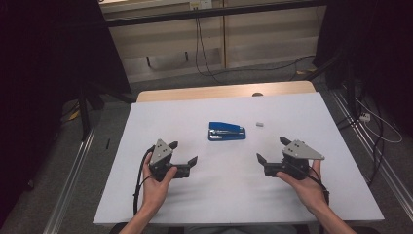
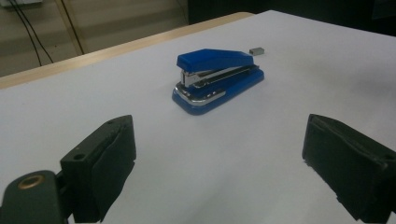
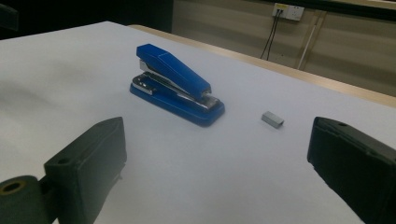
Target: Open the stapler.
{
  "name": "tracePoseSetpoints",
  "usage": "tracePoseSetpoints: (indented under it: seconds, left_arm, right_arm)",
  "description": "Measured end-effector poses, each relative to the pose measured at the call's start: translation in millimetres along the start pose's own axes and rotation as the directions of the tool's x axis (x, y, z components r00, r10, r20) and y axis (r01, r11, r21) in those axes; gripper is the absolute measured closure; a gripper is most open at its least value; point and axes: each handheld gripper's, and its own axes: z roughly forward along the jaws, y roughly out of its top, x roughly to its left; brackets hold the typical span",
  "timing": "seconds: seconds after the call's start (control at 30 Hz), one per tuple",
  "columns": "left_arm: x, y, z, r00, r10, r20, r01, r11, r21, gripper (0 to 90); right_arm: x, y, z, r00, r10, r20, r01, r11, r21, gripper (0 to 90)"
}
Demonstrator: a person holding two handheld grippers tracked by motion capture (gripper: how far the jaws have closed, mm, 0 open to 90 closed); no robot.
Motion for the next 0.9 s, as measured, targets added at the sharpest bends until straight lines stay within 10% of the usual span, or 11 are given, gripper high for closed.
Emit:
tracePoseSetpoints:
  seconds: [0.63,0.9]
  left_arm:
    - [-10.4,36.1,30.8,0.9971,0.045,0.061,-0.041,0.9975,-0.057,4.7]
    - [7.2,40.7,54.1,0.9991,0.023,0.037,-0.021,0.9988,-0.044,5.0]
  right_arm:
    - [13.4,16.2,45.0,0.9925,0.029,-0.119,-0.026,0.999,0.024,9.5]
    - [20.7,26.2,79.7,0.9907,0.013,-0.136,-0.005,0.998,0.056,7.0]
